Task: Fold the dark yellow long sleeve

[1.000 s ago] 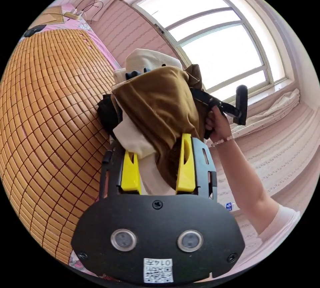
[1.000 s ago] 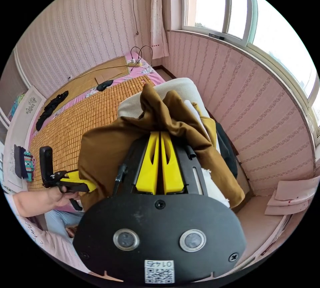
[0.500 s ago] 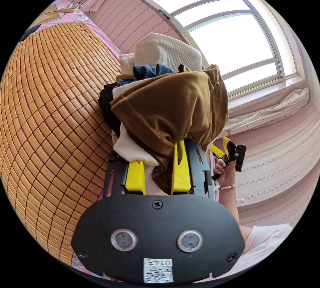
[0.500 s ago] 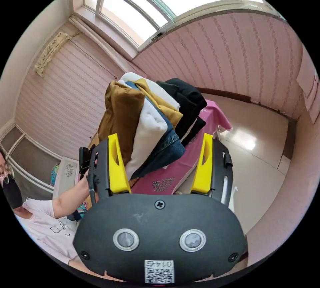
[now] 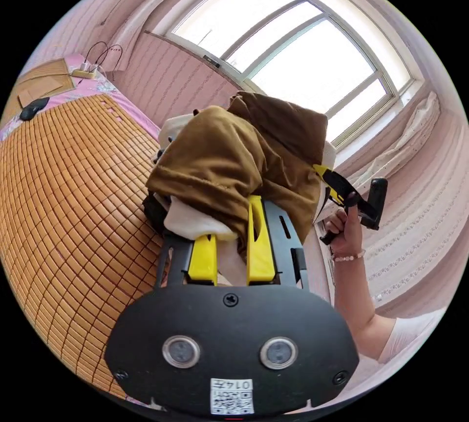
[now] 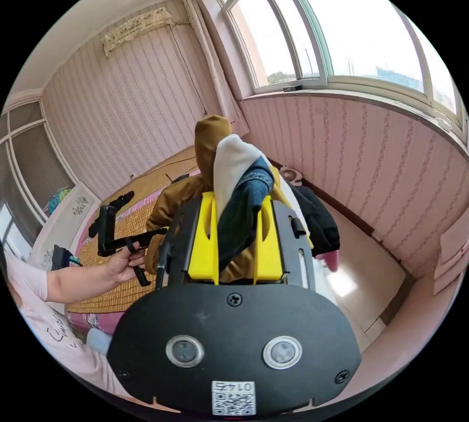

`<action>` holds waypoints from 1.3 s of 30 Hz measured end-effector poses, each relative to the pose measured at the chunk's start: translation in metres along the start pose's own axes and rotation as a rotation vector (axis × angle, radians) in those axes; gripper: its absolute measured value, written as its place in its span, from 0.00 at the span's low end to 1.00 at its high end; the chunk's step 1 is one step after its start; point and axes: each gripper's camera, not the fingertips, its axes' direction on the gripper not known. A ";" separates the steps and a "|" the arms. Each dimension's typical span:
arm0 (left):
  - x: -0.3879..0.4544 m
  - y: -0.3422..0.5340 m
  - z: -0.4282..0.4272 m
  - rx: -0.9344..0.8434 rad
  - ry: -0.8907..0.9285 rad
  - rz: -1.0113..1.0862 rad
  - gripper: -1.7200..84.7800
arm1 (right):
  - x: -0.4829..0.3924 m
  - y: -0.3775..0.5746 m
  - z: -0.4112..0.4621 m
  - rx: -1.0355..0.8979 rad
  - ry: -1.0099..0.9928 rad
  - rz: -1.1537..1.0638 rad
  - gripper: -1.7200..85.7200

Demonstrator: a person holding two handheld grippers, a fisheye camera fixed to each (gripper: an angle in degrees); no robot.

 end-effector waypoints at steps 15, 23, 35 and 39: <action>-0.029 0.009 -0.017 -0.076 0.065 -0.069 0.13 | 0.080 -0.020 0.087 -0.096 -0.070 0.389 0.17; -0.019 0.060 -0.077 -0.028 -0.080 -0.041 0.12 | 0.054 -0.007 0.088 -0.043 -0.136 0.467 0.20; -0.001 0.105 -0.069 -0.063 -0.086 -0.037 0.13 | -0.010 0.001 0.063 -0.001 -0.003 0.290 0.18; -0.003 0.126 -0.082 -0.053 -0.077 -0.073 0.12 | -0.028 0.003 0.068 0.012 -0.004 0.282 0.18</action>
